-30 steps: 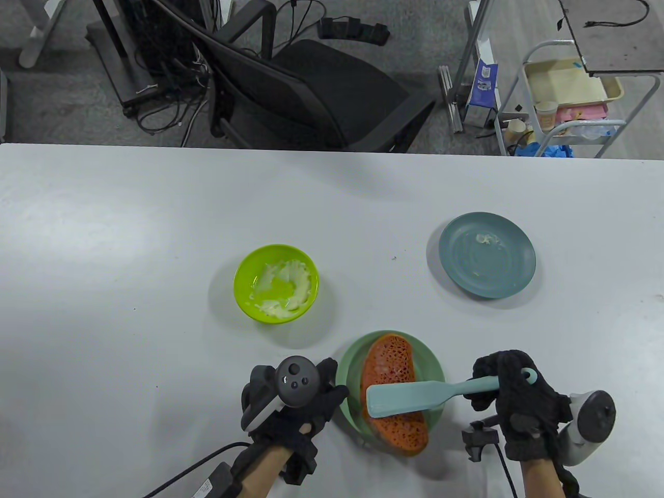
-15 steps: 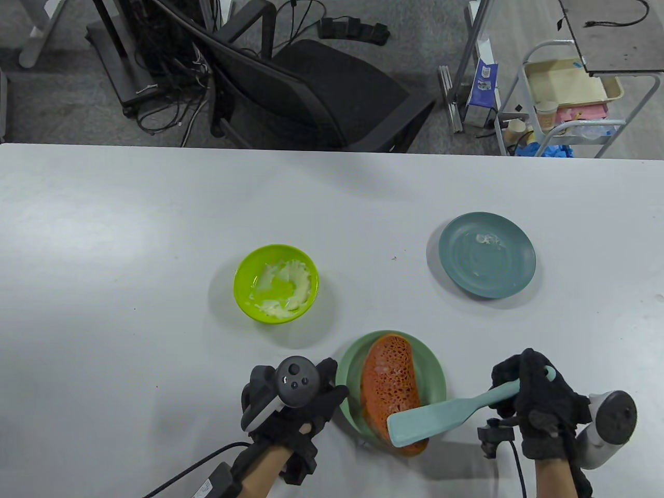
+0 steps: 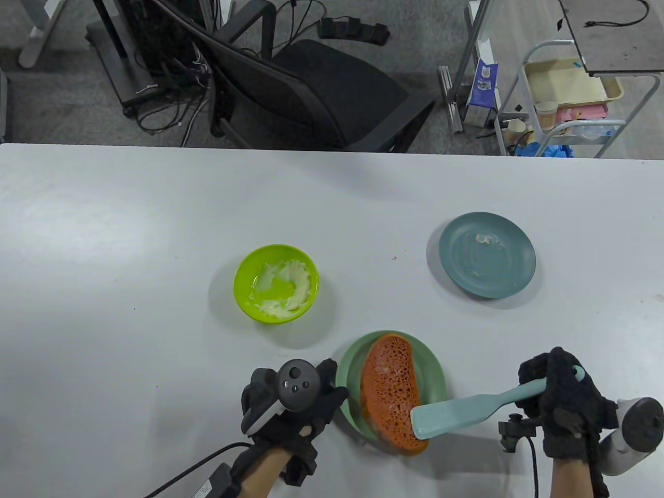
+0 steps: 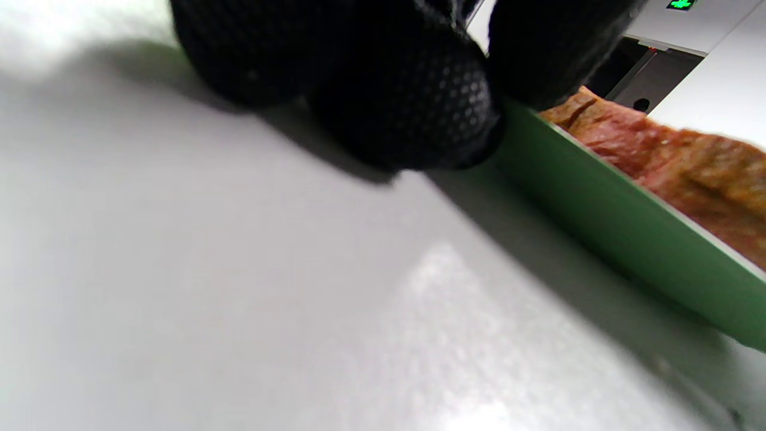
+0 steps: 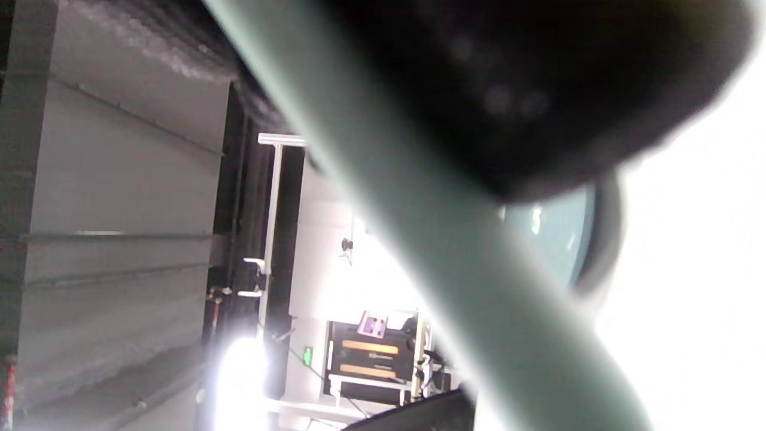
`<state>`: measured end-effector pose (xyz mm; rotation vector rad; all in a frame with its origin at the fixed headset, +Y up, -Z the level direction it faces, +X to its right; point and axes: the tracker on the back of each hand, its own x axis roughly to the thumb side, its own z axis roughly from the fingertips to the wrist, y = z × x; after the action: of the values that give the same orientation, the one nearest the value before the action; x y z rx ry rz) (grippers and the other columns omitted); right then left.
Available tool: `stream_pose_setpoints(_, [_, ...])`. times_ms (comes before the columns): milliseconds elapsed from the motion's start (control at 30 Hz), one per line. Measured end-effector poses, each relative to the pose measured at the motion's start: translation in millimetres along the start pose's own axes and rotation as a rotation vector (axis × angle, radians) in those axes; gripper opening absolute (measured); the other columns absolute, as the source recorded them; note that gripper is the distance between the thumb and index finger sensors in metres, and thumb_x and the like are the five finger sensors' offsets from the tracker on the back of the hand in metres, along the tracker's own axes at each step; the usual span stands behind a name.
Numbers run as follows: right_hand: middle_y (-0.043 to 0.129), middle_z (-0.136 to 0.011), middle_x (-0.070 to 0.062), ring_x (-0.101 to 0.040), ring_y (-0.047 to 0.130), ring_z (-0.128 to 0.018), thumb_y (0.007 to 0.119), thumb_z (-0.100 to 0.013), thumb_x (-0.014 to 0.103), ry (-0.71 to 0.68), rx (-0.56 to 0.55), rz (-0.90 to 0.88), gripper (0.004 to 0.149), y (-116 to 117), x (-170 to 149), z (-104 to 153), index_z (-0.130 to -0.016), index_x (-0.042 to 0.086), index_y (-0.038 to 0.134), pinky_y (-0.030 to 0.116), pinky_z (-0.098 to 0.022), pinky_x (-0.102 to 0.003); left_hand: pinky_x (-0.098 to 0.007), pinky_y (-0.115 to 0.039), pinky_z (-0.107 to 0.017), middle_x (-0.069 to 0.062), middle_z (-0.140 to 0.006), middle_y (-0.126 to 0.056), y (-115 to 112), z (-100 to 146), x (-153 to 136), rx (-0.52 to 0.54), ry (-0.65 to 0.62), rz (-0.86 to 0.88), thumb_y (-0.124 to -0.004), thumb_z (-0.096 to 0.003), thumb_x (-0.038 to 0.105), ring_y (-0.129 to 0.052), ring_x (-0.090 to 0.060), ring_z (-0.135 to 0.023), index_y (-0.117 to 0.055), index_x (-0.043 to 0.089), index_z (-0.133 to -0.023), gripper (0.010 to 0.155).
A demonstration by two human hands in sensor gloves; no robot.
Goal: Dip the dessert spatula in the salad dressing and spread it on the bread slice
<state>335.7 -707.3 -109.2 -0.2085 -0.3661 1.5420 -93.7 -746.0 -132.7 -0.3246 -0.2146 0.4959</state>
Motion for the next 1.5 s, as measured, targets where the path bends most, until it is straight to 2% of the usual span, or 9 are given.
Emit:
stream_pose_setpoints(200, [0.096, -0.044, -0.018, -0.034, 0.096, -0.005, 0.071, -0.048, 0.049, 0.028, -0.006, -0.013, 0.042, 2.1, -4.0, 0.9, -0.058, 0.012, 0.087, 0.083, 0.004, -0.035, -0.032, -0.090, -0.035, 0.002, -0.074, -0.097, 10.2, 10.2, 2.2, 0.051, -0.009, -0.017, -0.079, -0.0542, 0.049, -0.106, -0.011, -0.048, -0.068, 0.010, -0.103, 0.063])
stream_pose_setpoints(467, [0.095, -0.047, -0.019, -0.035, 0.098, -0.008, 0.073, -0.047, 0.051, 0.027, 0.030, -0.031, 0.043, 9.3, -4.8, 2.3, -0.060, 0.011, 0.086, 0.086, 0.003, -0.036, -0.039, -0.089, -0.043, -0.005, -0.085, -0.092, 37.8, 36.6, 5.6, 0.278, -0.082, -0.080, -0.077, -0.0539, 0.053, -0.104, -0.020, -0.061, -0.065, 0.011, -0.106, 0.068])
stream_pose_setpoints(667, [0.095, -0.048, -0.019, -0.036, 0.099, -0.009, 0.073, -0.047, 0.051, 0.023, 0.044, -0.030, 0.044, 10.6, -5.5, 2.9, -0.060, 0.011, 0.086, 0.087, 0.002, -0.036, -0.050, -0.080, -0.057, -0.013, -0.102, -0.079, 47.6, 46.9, 5.9, 0.423, -0.092, -0.229, -0.068, -0.0528, 0.062, -0.091, -0.034, -0.084, -0.057, 0.010, -0.111, 0.079])
stream_pose_setpoints(833, [0.095, -0.048, -0.019, -0.036, 0.099, -0.010, 0.073, -0.047, 0.051, 0.021, 0.051, -0.028, 0.044, 11.8, -6.2, 3.1, -0.061, 0.011, 0.086, 0.088, 0.001, -0.037, -0.061, -0.066, -0.068, -0.019, -0.114, -0.061, 50.0, 49.3, 5.9, 0.455, -0.095, -0.287, -0.064, -0.0522, 0.065, -0.070, -0.045, -0.101, -0.050, 0.009, -0.114, 0.084])
stream_pose_setpoints(933, [0.095, -0.049, -0.020, -0.037, 0.100, -0.010, 0.074, -0.047, 0.051, 0.021, 0.057, -0.030, 0.044, 13.5, -6.8, 3.7, -0.061, 0.011, 0.086, 0.088, 0.001, -0.037, -0.063, -0.056, -0.073, -0.019, -0.118, -0.052, 50.2, 48.8, 6.2, 0.442, -0.095, -0.321, -0.060, -0.0525, 0.065, -0.056, -0.048, -0.109, -0.044, 0.010, -0.115, 0.085])
stream_pose_setpoints(1067, [0.095, -0.049, -0.020, -0.037, 0.100, -0.011, 0.074, -0.047, 0.051, 0.018, 0.067, -0.026, 0.045, 16.3, -7.5, 4.5, -0.062, 0.010, 0.086, 0.088, 0.000, -0.037, -0.062, -0.042, -0.075, -0.018, -0.120, -0.041, 49.1, 44.5, 2.7, 0.388, -0.057, -0.339, -0.048, -0.0545, 0.059, -0.039, -0.047, -0.112, -0.037, 0.011, -0.115, 0.078])
stream_pose_setpoints(1267, [0.095, -0.050, -0.021, -0.037, 0.100, -0.014, 0.074, -0.047, 0.051, 0.018, 0.082, -0.032, 0.046, 21.7, -8.4, 5.7, -0.062, 0.010, 0.085, 0.089, -0.001, -0.038, -0.060, -0.035, -0.075, -0.017, -0.120, -0.034, 48.9, 39.5, -4.9, 0.363, -0.043, -0.360, -0.042, -0.0543, 0.056, -0.030, -0.045, -0.111, -0.033, 0.012, -0.115, 0.076])
stream_pose_setpoints(1500, [0.094, -0.053, -0.022, -0.038, 0.102, -0.017, 0.074, -0.047, 0.052, 0.004, 0.102, -0.040, 0.047, 28.1, -7.0, 7.6, -0.065, 0.009, 0.084, 0.091, -0.004, -0.038, -0.060, -0.035, -0.074, -0.016, -0.120, -0.034, 49.4, 39.3, -8.0, 0.364, -0.044, -0.343, -0.041, -0.0549, 0.052, -0.031, -0.044, -0.111, -0.035, 0.012, -0.115, 0.072])
